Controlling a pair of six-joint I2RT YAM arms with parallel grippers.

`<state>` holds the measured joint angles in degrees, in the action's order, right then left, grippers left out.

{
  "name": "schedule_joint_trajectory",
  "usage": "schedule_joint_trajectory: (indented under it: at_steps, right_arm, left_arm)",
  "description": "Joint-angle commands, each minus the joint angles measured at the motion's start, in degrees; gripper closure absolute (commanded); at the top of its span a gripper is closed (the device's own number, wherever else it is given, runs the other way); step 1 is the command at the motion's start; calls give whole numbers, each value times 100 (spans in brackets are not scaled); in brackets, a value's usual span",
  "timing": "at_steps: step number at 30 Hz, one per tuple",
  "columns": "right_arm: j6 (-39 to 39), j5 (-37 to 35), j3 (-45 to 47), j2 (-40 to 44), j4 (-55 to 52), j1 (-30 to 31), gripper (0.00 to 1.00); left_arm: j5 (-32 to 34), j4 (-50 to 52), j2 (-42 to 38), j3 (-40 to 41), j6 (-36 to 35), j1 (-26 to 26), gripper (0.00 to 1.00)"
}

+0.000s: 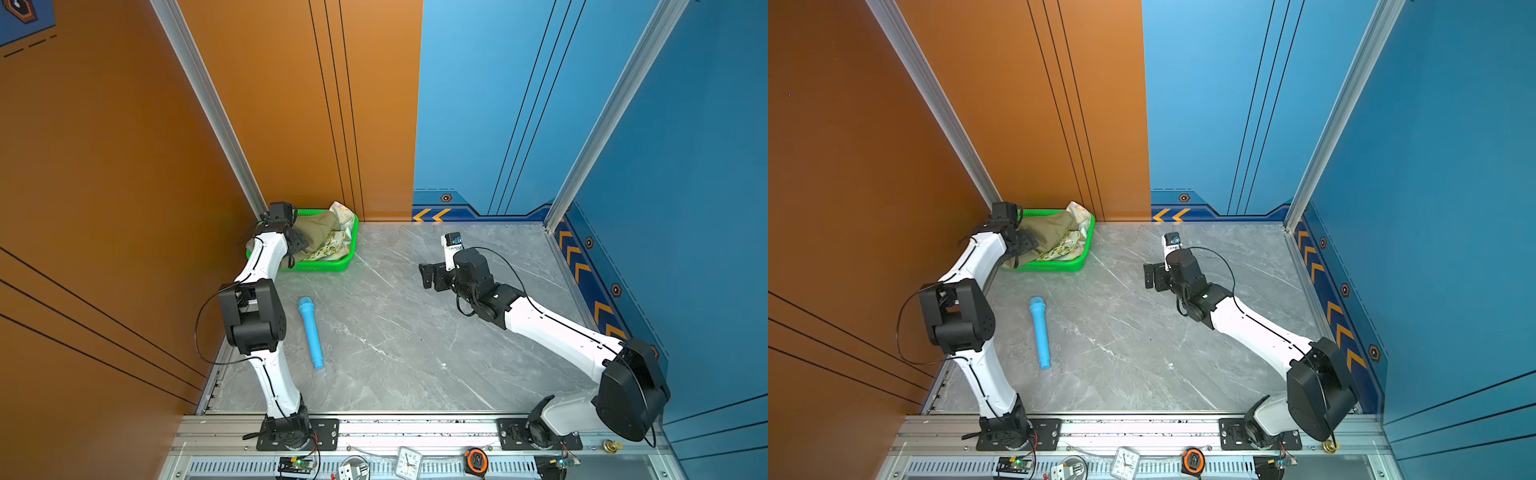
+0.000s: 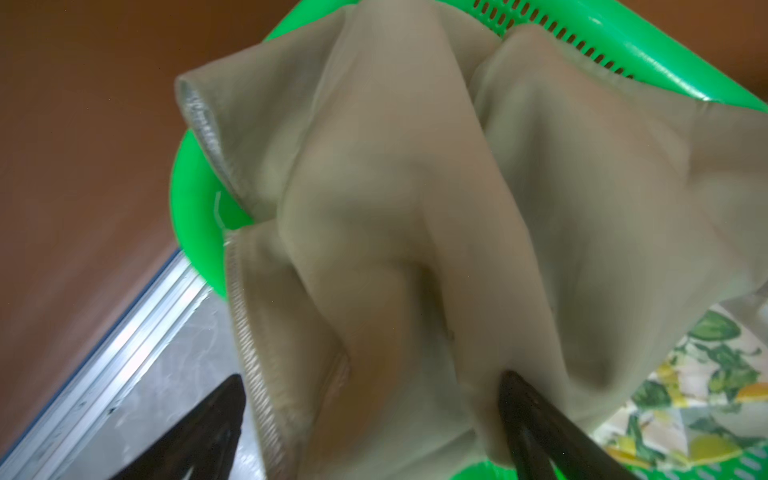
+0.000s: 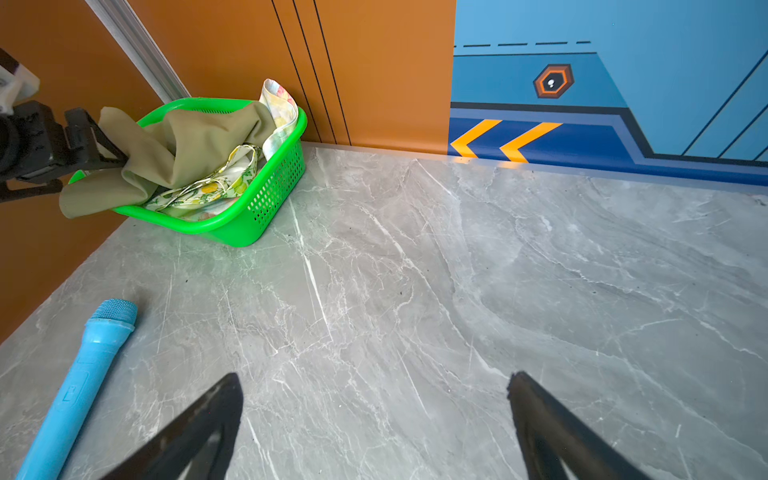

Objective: Fold and stack skirts
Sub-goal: Move the basket to the top-left of the table, then pick up the skirt from the basket.

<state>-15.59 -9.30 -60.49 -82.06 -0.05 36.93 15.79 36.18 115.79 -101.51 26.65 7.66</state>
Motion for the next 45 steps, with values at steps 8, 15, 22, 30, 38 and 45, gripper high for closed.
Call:
schedule_joint_trajectory:
  at_steps: [8, 15, 22, 30, 38, 45]
  right_arm:
    - [366, -420, 2, 267, -4, -194, 0]
    - [299, -414, 151, 459, 16, -271, 0]
    - [-223, -486, 93, 674, 36, -509, 0]
    - [-621, -406, -220, 794, -167, -939, 1]
    - [-1262, -251, 135, 1711, -333, -1817, 2]
    - [-1516, 181, 494, 2168, -619, -2559, 1]
  left_arm:
    - [-148, -785, 796, -755, 126, -346, 77]
    - [-332, -1420, -164, -180, -174, -448, 100]
    - [-817, -1827, -1311, -55, -459, -792, 100]
    - [-1189, -1757, -2237, -717, -811, -1823, 100]
    - [-1281, -1711, -2895, -1074, -1096, -3291, 100]
    - [-1233, -1811, -2888, -1124, -983, -4383, 100]
